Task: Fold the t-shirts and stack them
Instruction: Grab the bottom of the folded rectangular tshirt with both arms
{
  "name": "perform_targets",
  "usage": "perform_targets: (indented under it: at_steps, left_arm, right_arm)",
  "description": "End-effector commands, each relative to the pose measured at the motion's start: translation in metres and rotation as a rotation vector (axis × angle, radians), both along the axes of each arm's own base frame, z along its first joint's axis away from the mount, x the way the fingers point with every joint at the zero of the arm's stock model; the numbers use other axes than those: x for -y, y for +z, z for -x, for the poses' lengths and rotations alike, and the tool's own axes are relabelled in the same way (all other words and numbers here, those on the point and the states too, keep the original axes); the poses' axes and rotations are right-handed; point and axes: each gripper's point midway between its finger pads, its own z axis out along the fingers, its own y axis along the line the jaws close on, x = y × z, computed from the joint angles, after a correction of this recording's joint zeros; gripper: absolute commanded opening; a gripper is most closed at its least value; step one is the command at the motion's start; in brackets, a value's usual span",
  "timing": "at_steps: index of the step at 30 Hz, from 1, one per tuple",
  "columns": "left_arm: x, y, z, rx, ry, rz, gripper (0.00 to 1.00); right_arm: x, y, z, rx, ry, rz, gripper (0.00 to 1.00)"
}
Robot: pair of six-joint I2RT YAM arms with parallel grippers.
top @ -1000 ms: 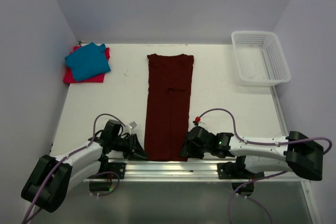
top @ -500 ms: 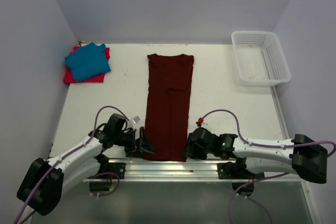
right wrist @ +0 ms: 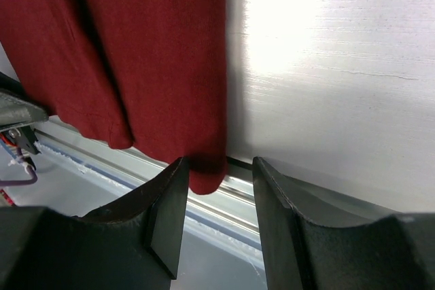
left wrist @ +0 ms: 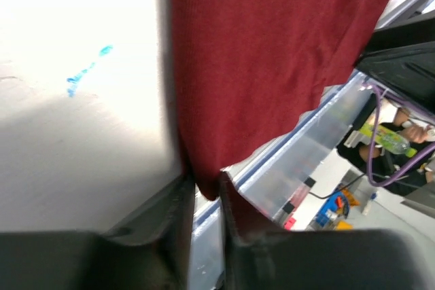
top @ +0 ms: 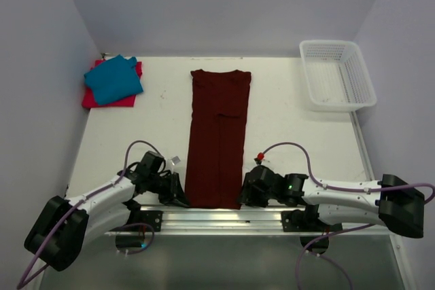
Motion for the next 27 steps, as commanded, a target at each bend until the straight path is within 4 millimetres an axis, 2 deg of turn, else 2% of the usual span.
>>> perform_targets:
  at_steps: [1,2,3,14,15,16,18,19,23,27]
  left_arm:
    - [-0.003,-0.010,0.002,0.011,-0.005,-0.017,0.19]
    - [-0.003,-0.011,0.002,0.013,-0.004,-0.016,0.15]
    - [-0.003,-0.011,0.001,0.016,-0.003,-0.015,0.00]
    - [0.003,-0.002,-0.006,0.043,0.016,0.021,0.00]
    - [0.003,-0.001,-0.007,0.046,0.017,0.023,0.00]
    - [0.004,0.001,-0.008,0.049,0.019,0.027,0.00]
    - [0.004,0.001,-0.009,0.055,0.019,0.029,0.00]
    - [0.004,0.001,-0.008,0.053,0.020,0.026,0.00]
    - [0.005,0.005,-0.010,0.068,0.018,0.035,0.00]
    - [0.008,0.025,-0.026,0.162,0.017,0.040,0.00]
  right_arm:
    - [0.002,-0.007,0.000,-0.003,-0.017,0.013,0.46]
    - [0.000,-0.006,0.000,-0.002,-0.015,0.003,0.46]
    - [-0.001,-0.007,0.000,-0.006,-0.014,0.001,0.46]
    - [-0.016,-0.009,0.004,-0.028,0.008,-0.039,0.44]
    - [-0.017,-0.011,0.005,-0.036,0.009,-0.041,0.40]
    - [-0.019,-0.012,0.007,-0.044,0.015,-0.054,0.26]
    - [-0.020,-0.018,0.009,-0.061,0.017,-0.041,0.11]
    - [-0.020,-0.018,0.010,-0.065,0.018,-0.034,0.00]
    - [-0.018,-0.016,0.012,-0.056,0.032,-0.019,0.00]
    - [-0.015,0.007,0.003,0.011,0.024,-0.027,0.00]
